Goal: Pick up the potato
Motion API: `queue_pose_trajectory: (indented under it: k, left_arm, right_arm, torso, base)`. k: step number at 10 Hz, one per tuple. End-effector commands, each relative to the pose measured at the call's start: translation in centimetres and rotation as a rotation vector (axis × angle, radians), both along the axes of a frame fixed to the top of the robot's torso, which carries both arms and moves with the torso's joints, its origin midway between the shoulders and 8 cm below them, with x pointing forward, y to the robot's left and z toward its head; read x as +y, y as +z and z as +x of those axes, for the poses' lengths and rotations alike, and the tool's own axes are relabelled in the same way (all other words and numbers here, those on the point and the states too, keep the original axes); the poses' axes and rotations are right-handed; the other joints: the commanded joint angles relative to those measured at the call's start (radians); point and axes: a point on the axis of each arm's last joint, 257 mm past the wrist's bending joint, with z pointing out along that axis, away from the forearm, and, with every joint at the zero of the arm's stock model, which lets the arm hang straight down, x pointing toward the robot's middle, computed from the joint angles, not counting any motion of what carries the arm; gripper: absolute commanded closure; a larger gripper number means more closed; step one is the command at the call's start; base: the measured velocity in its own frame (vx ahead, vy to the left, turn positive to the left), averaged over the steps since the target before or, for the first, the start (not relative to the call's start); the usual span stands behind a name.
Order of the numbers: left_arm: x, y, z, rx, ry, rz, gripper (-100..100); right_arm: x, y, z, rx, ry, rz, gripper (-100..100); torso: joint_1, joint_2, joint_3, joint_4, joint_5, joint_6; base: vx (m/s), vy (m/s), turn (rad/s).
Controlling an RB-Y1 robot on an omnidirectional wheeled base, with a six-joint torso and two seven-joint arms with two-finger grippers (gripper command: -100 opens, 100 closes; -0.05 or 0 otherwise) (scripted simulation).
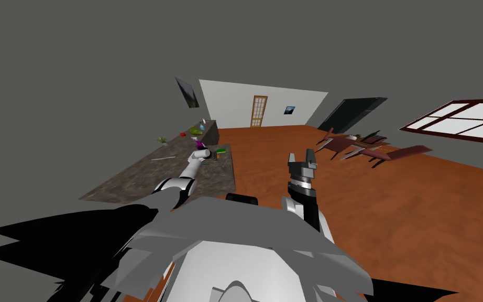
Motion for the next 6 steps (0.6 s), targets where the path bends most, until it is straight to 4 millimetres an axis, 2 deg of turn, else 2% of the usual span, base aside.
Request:
queue_pose_trajectory:
  k: [1, 4, 5, 6]
  left_arm:
    - [1.9, -0.2, -0.1, 0.002, 0.034, -0.001, -100]
    - [6.2, -0.5, -0.4, -0.002, 0.119, -0.004, -100]
    - [5.4, -0.2, -0.2, -0.004, 0.100, -0.001, -100]
    - [5.6, -0.1, -0.3, -0.004, 0.103, -0.002, 100]
  right_arm:
    - [0.0, 0.0, 0.0, 0.000, 0.000, 0.000, 0]
    - [0.0, 0.0, 0.0, 0.000, 0.000, 0.000, 0]
    - [0.0, 0.0, 0.0, 0.000, 0.000, 0.000, 0]
    - [0.0, 0.0, 0.0, 0.000, 0.000, 0.000, 0]
  torso:
    - [0.000, 0.000, 0.000, 0.000, 0.000, 0.000]
    - [0.000, 0.002, 0.001, 0.000, 0.000, 0.001]
    - [0.000, 0.003, 0.002, 0.001, 0.000, 0.000]
    - [0.001, 0.000, 0.000, 0.000, 0.000, -0.001]
  base:
    - [-0.051, 0.001, -0.200]
    - [-0.092, 0.003, -0.296]
    - [-0.046, 0.007, -0.056]
    - [-0.010, -0.001, 0.011]
